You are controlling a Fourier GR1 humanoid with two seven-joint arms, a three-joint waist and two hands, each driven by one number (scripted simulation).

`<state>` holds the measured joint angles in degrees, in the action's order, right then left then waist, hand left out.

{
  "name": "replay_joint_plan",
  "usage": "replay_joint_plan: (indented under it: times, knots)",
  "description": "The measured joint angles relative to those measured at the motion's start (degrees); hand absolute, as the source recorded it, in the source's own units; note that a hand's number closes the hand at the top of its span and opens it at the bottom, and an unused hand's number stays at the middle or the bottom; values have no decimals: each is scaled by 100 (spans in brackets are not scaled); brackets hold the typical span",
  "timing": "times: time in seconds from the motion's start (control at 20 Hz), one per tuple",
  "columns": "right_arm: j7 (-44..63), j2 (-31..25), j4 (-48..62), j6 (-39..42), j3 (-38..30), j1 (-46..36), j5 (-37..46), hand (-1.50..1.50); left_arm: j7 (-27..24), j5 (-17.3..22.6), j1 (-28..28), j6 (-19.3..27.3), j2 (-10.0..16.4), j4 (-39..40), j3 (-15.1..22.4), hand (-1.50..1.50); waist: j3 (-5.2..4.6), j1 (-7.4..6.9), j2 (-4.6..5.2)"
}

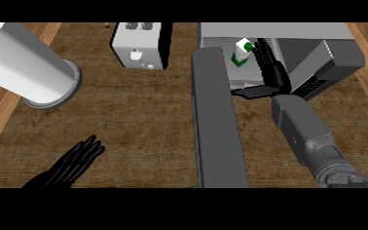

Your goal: Pick up the milk, place it into the microwave and close the microwave

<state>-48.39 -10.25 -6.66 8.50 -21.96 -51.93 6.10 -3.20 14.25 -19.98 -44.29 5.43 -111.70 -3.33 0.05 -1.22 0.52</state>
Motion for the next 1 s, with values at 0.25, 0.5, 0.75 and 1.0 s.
replay_joint_plan:
  times: [0.25, 0.5, 0.75, 1.0]
  knots:
    - [-188, 297, -228, 338, 111, 593, -50, -150, -236, -696, 272, 97, -201, 361, 249, -150, -8, 138, -63]
    - [-334, 345, -590, 364, 365, 1406, 54, -150, -581, -1327, 635, 380, -404, 879, 549, 150, -16, 261, -104]
    - [-416, 335, -1124, 329, 593, 2320, 120, -150, -590, -1710, 1021, 647, -495, 1260, 715, 150, -23, 372, -132]
    - [-440, 192, -1942, 421, 672, 3316, -23, -150, -622, -2149, 1438, 843, -501, 1696, 863, 150, -29, 435, -134]
